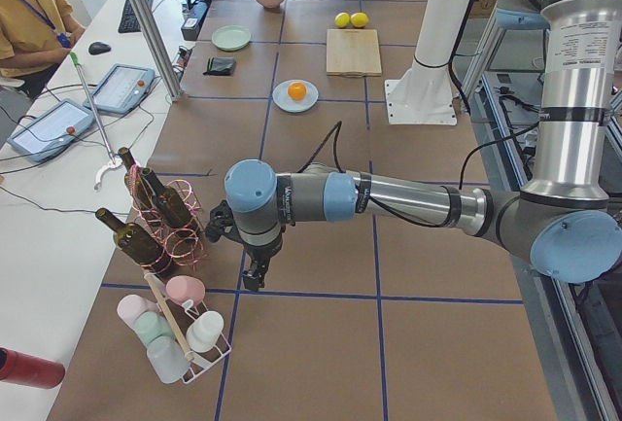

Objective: Pick orange to plate

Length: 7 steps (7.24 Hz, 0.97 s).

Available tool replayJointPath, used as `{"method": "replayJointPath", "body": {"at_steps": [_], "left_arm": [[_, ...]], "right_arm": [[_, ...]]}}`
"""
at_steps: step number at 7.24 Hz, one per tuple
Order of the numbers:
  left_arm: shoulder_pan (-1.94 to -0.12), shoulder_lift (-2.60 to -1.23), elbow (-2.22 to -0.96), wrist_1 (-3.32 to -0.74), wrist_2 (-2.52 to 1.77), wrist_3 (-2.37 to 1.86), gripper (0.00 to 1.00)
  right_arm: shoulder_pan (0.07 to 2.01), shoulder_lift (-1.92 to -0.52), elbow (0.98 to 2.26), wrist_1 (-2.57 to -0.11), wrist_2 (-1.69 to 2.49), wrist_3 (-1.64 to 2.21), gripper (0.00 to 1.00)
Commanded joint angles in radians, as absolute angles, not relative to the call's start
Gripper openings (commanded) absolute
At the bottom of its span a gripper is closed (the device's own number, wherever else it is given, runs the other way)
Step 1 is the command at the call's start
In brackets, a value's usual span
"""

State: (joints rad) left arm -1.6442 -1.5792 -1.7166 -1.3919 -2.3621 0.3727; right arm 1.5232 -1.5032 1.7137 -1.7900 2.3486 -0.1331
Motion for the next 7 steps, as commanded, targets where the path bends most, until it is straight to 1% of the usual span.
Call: {"method": "replayJointPath", "body": {"at_steps": [1, 7], "left_arm": [[-1.641, -1.583, -1.715, -1.394, -2.359, 0.370, 1.00], [-1.632, -1.586, -1.710, -1.391, -2.349, 0.368, 1.00]], "right_arm": [[1.523, -1.503, 1.715, -1.790, 2.349, -0.132, 1.00], [1.523, -1.502, 1.718, -1.789, 2.349, -0.129, 1.00]]}}
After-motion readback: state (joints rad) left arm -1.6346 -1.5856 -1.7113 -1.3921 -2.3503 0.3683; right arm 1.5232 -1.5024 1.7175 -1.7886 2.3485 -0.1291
